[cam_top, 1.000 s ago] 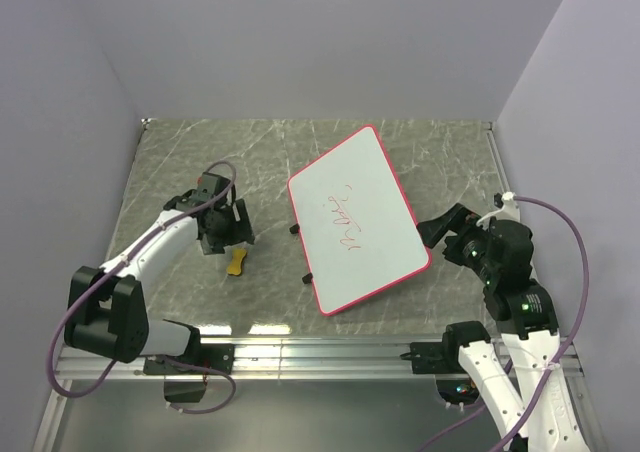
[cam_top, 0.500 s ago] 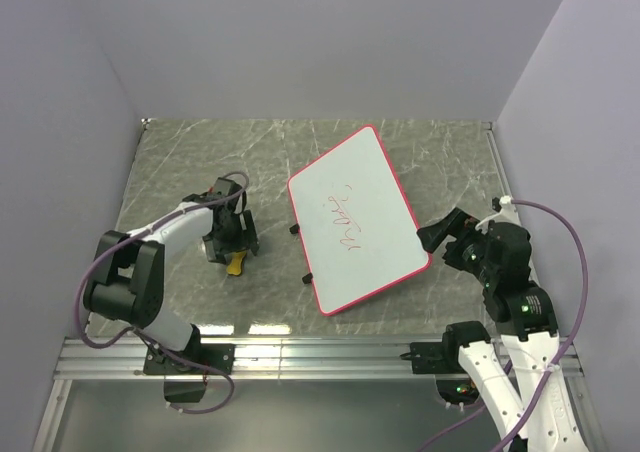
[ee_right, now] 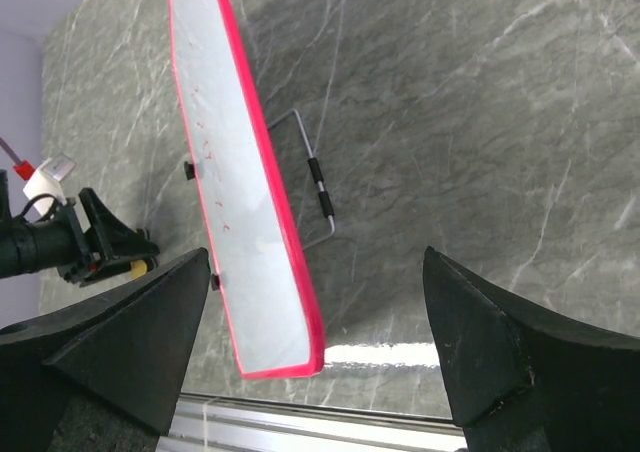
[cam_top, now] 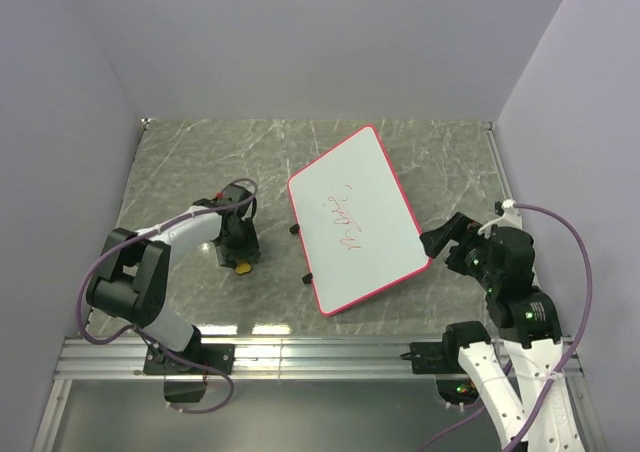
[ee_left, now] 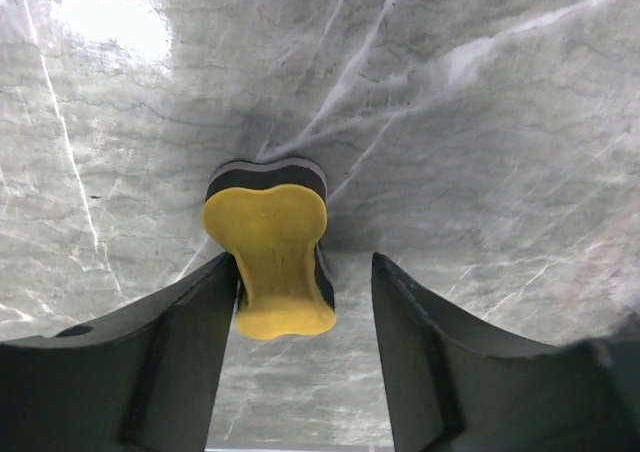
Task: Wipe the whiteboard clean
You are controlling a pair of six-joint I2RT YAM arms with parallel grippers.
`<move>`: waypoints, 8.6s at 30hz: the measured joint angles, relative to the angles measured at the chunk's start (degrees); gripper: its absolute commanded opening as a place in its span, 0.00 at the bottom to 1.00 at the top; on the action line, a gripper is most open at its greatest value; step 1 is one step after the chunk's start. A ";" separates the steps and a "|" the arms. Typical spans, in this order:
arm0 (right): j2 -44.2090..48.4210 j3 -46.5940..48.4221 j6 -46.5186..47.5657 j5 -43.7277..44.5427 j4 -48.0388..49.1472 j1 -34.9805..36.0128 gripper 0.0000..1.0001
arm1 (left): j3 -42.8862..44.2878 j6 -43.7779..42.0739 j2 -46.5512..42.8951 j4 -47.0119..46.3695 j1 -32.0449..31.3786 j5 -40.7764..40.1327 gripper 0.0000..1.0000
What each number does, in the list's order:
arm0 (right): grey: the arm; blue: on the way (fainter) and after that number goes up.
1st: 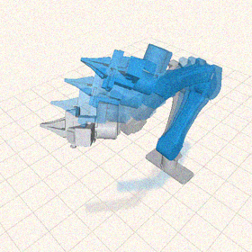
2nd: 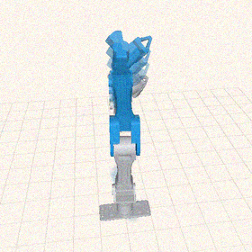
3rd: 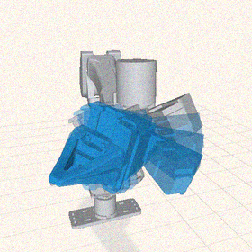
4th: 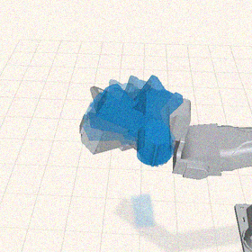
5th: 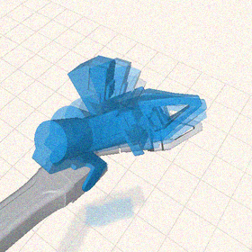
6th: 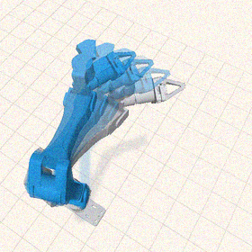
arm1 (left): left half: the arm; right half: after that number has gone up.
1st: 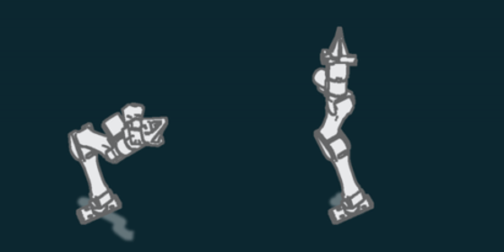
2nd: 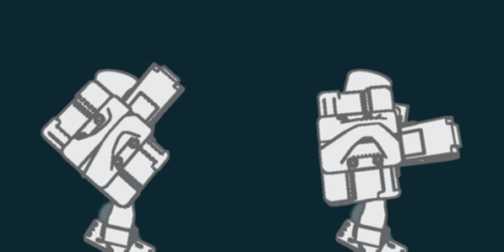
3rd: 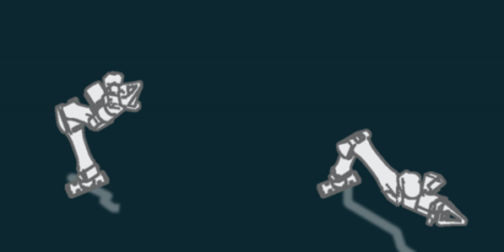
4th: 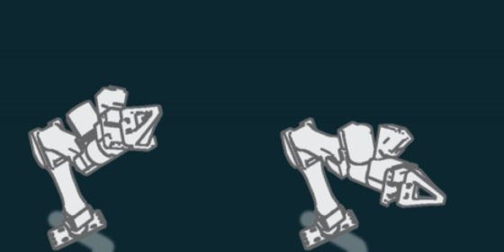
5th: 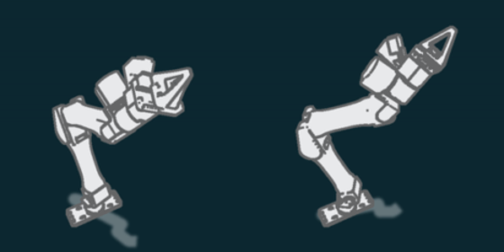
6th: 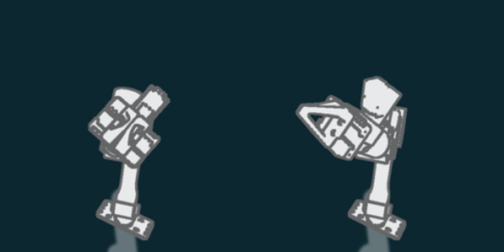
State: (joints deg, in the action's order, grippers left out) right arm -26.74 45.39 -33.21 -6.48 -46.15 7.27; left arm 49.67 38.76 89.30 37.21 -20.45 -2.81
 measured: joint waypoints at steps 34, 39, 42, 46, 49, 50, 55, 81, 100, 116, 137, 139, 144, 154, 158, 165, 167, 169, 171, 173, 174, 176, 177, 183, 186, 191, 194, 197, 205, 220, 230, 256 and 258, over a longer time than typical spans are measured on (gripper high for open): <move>-14.40 3.13 2.01 -10.86 13.38 0.00 0.95 | -1.60 2.43 -3.21 -0.85 -1.18 -3.30 0.44; -15.26 2.14 2.05 -11.19 14.49 0.00 0.95 | -1.62 2.47 -3.98 -1.01 -1.18 -3.87 0.31; -16.24 1.88 2.27 -11.56 15.37 0.00 0.95 | -1.66 2.51 -3.98 -1.03 -1.16 -4.22 0.27; -19.41 1.92 2.97 -12.68 16.96 0.00 0.95 | -1.66 2.47 -3.93 -1.01 -1.18 -4.46 0.01; -23.30 2.43 3.54 -13.14 17.73 0.00 0.95 | -1.66 2.40 -3.50 -1.16 -1.18 -4.37 0.00; -24.63 2.75 3.76 -13.16 18.03 0.00 0.95 | -1.53 2.32 -3.45 -1.05 -1.18 -4.22 0.00; -32.33 6.29 4.72 -13.44 19.06 -0.02 0.92 | 2.43 0.90 -2.80 0.66 -1.99 -2.21 0.00; -41.57 6.54 3.06 -24.61 28.24 -1.05 0.00 | 47.78 -0.11 20.55 -0.57 -24.81 15.04 0.00; -37.20 2.91 1.05 -23.45 28.50 -1.03 0.00 | 34.18 2.86 21.27 -14.58 -10.97 21.44 0.00; -34.16 1.38 0.87 -22.62 28.61 -0.39 0.00 | 57.18 2.34 27.04 -5.60 -20.74 16.85 0.00; -31.23 0.33 0.87 -21.84 26.60 0.26 0.00 | 55.06 2.45 32.35 1.92 -10.56 12.22 0.00; -30.97 0.33 0.90 -21.97 26.34 0.28 0.00 | 56.17 1.53 32.35 3.39 -11.43 10.38 0.00; -30.53 0.33 0.90 -21.99 25.81 0.48 0.00 | 60.02 -0.57 32.00 7.41 -16.06 6.93 0.00; -30.49 0.33 0.94 -21.92 25.70 0.50 0.00 | 43.69 4.00 17.68 -1.09 -25.81 10.99 0.00; -30.47 0.33 1.11 -21.70 25.59 0.52 0.00 | 32.39 6.80 12.50 -6.84 -25.33 13.55 0.00; -30.08 0.15 1.09 -21.64 25.79 0.61 0.00 | 24.06 7.54 10.40 -10.36 -20.63 16.00 0.00; -29.75 -0.04 1.07 -21.57 25.97 0.74 0.00 | 24.15 7.34 10.84 -9.97 -19.93 16.22 0.00; -29.62 -0.09 1.07 -21.55 25.97 0.76 0.00 | 25.09 7.10 11.58 -8.87 -19.54 16.57 0.00; -29.62 -0.09 1.07 -21.44 25.97 0.76 0.00 | 27.08 6.80 12.61 -6.80 -19.56 16.72 0.00; -29.55 -0.09 1.05 -21.40 25.97 0.79 0.00 | 29.53 6.43 13.57 -3.98 -20.11 16.15 0.00; -29.42 -0.09 1.05 -21.42 25.97 0.81 0.00 | 31.06 6.12 14.16 -2.54 -20.57 15.37 0.00; -29.18 -0.11 1.05 -21.33 25.81 0.83 0.00 | 35.26 5.86 15.63 0.28 -22.05 13.49 0.00; -29.05 -0.11 1.07 -21.20 25.73 0.85 0.00 | 37.94 5.77 16.50 1.38 -23.10 12.66 0.00; -28.87 -0.33 1.07 -20.87 25.51 0.85 0.00 | 46.64 5.73 18.01 1.66 -29.22 10.60 0.00; -28.87 -0.44 1.09 -20.46 25.33 0.85 0.00 | 46.01 5.73 17.77 0.76 -29.81 10.32 0.00; -28.87 -0.52 1.09 -20.31 25.33 0.85 0.00 | 37.42 6.01 14.60 -5.40 -27.17 12.83 0.00; -28.87 -0.55 1.09 -20.13 25.24 0.85 0.00 | 32.79 6.12 13.38 -6.80 -25.20 13.14 0.00; -28.87 -0.57 1.07 -20.13 25.31 0.85 0.00 | 31.80 6.14 13.27 -6.60 -24.44 13.11 0.00; -28.92 -0.61 1.11 -19.89 25.40 0.83 0.00 | 44.46 4.35 17.57 4.13 -30.93 5.62 0.00; -28.92 -0.72 1.33 -19.65 25.31 0.83 0.00 | 27.87 9.18 9.97 -9.86 -28.13 12.76 0.00; -29.05 -0.72 1.38 -19.52 25.51 0.83 0.00 | 27.47 10.03 11.02 -8.35 -25.22 14.69 0.00; -29.59 -0.70 2.40 -19.43 25.53 0.72 0.00 | 16.39 11.50 6.58 -20.85 -25.00 21.64 0.00; -29.59 -0.70 2.40 -19.32 25.49 0.72 0.00 | 16.65 11.26 7.37 -20.61 -24.30 22.80 0.00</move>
State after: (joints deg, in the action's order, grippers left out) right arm -56.34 44.69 -30.81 -25.80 -20.67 7.99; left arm 66.32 50.02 96.66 16.60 -44.75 19.99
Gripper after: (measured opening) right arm 0.147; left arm 0.301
